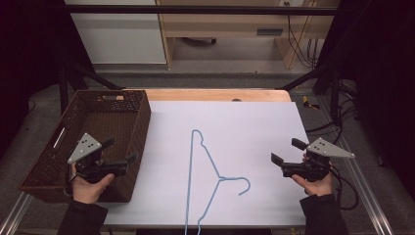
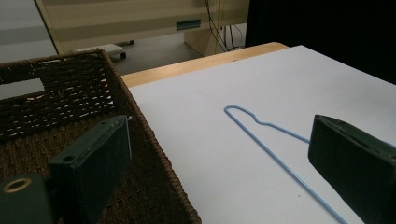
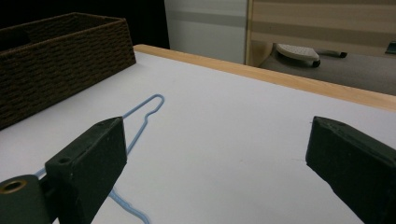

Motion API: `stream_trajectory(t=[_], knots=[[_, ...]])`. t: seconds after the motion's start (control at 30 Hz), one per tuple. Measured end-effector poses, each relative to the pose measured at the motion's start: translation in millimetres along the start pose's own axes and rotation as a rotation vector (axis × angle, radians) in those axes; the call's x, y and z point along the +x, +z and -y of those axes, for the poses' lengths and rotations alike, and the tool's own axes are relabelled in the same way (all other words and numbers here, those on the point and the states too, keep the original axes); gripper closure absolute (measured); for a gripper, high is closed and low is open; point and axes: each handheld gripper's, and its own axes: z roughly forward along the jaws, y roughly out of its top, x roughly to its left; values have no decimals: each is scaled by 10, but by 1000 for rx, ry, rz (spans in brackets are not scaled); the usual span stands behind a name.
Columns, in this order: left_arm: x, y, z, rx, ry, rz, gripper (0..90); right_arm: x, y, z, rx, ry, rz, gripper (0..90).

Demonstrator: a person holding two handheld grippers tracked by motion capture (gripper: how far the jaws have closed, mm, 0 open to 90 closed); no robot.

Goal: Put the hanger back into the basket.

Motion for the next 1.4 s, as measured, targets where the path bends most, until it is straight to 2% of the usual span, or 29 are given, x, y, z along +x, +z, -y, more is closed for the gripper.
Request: stream_trajectory(t=[0.27, 0.63, 0.7, 0.9, 1.1, 1.27, 1.4], knots=[[-51, 11, -2, 0, 2, 17, 56, 24, 1, -10, 5, -1, 1, 59], [-237, 58, -25, 5, 19, 62, 58, 132, 45, -51, 23, -21, -2, 58], [-330, 91, -34, 12, 37, 76, 59, 184, 77, -62, 35, -37, -7, 69], [-480, 162, -24, 27, 61, 104, 59, 330, 183, -78, 64, -47, -28, 77], [-568, 225, 6, 41, 62, 124, 61, 495, 325, -79, 99, -60, -24, 121], [-619, 301, 54, 61, 70, 130, 62, 609, 473, -68, 143, -78, -37, 123], [-645, 345, 82, 71, 71, 134, 62, 680, 583, -68, 164, -71, -52, 131]])
